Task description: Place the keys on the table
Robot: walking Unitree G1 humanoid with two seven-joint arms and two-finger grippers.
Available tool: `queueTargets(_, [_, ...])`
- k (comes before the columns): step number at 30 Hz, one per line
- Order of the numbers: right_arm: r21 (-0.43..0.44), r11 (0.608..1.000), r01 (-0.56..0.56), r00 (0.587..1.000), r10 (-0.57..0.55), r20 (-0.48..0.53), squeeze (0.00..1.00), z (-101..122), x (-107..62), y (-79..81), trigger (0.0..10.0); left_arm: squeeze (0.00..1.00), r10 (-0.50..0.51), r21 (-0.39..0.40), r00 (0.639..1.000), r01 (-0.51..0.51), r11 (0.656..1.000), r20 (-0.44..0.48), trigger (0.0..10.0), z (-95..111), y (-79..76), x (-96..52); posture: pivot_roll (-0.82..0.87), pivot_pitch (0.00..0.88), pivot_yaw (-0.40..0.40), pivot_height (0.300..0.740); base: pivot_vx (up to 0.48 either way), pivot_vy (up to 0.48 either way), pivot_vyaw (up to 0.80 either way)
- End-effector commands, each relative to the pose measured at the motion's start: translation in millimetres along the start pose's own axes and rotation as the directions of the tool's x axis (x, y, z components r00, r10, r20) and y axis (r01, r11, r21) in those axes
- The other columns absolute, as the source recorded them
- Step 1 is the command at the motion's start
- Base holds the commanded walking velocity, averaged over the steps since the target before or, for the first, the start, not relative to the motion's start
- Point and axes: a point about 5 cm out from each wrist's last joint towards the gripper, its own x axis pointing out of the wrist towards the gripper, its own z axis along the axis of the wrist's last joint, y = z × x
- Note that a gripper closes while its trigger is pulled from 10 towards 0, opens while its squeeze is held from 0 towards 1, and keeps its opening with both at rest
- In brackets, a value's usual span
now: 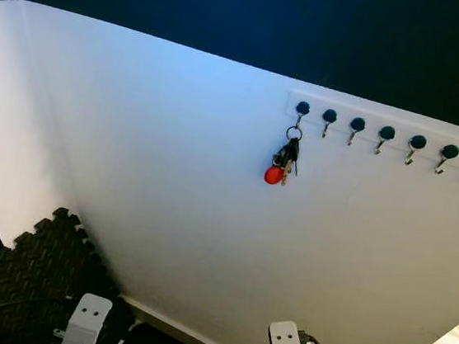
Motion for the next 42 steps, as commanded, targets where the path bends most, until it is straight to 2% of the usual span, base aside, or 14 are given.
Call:
queueTargets(1, [0.014, 1.000, 0.015, 1.000, -0.015, -0.006, 0.00, -1, -0.7, -3.9, 10.0, 0.00, -0.012, 0.006, 1.000, 0.013, 1.000, -0.007, 10.0, 1, -5.3, 1.7, 0.13, 0.034, -0.080, 0.740, 0.000, -0.292, 0.00])
queueTargets(7, [0.013, 1.000, 0.014, 1.000, -0.014, -0.004, 0.00, -1, -0.8, -4.6, 10.0, 0.00, -0.011, 0.017, 1.000, 0.011, 1.000, -0.008, 10.0, 2, -8.6, 3.3, 0.12, 0.037, -0.082, 0.740, 0.000, -0.462, 0.00])
queueTargets(9, [0.015, 1.000, 0.013, 1.000, -0.013, 0.000, 0.00, 0, -0.6, -4.4, 10.0, 0.00, 0.009, -0.035, 1.000, -0.010, 0.999, -0.020, 10.0, 2, -8.5, 3.9, 0.12, 0.037, -0.082, 0.740, 0.000, 0.000, 0.00])
queueTargets(20, [0.014, 1.000, 0.006, 1.000, -0.007, 0.012, 0.00, 4, 0.9, -3.5, 10.0, 0.00, 0.015, -0.032, 1.000, -0.015, 0.999, -0.017, 10.0, 3, -6.5, 4.8, 0.12, 0.037, -0.085, 0.740, 0.000, 0.000, 0.00])
queueTargets(32, [0.006, 1.000, -0.009, 1.000, 0.009, 0.026, 0.00, 9, 2.8, -0.6, 10.0, 0.00, 0.032, -0.003, 0.999, -0.032, 0.999, -0.027, 10.0, 3, -4.3, 5.4, 0.12, 0.035, -0.084, 0.740, 0.000, 0.000, 0.00])
queueTargets(37, [0.004, 1.000, -0.017, 0.999, 0.017, 0.048, 0.00, 16, 4.7, 1.9, 10.0, 0.00, 0.022, 0.037, 0.999, -0.021, 0.999, -0.029, 10.0, 5, -6.0, 7.1, 0.12, 0.037, -0.080, 0.740, 0.000, -0.480, 0.00])
queueTargets(38, [0.003, 1.000, -0.021, 0.998, 0.021, 0.062, 0.00, 19, 5.6, 2.9, 10.0, 0.00, 0.029, -0.009, 0.999, -0.029, 1.000, -0.029, 10.0, 5, -5.8, 7.1, 0.12, 0.037, -0.080, 0.740, 0.000, 0.000, 0.00])
queueTargets(39, [0.003, 1.000, -0.021, 0.998, 0.021, 0.062, 0.00, 19, 5.6, 2.9, 10.0, 0.00, 0.029, -0.009, 0.999, -0.029, 1.000, -0.029, 10.0, 5, -5.8, 7.1, 0.12, 0.037, -0.080, 0.740, 0.000, 0.000, 0.00])
queueTargets(40, [0.002, 1.000, -0.023, 0.997, 0.023, 0.072, 0.00, 22, 6.2, 3.5, 10.0, 0.00, 0.034, -0.045, 0.999, -0.036, 0.998, -0.030, 10.0, 5, -5.6, 7.0, 0.12, 0.039, -0.078, 0.740, 0.000, 0.000, 0.00])
queueTargets(42, [-0.007, 1.000, -0.023, 0.996, 0.023, 0.087, 0.00, 26, 7.3, 4.2, 10.0, 0.00, 0.041, -0.040, 0.999, -0.042, 0.998, -0.030, 10.0, 5, -4.8, 7.3, 0.12, 0.039, -0.080, 0.740, 0.000, 0.000, 0.00])
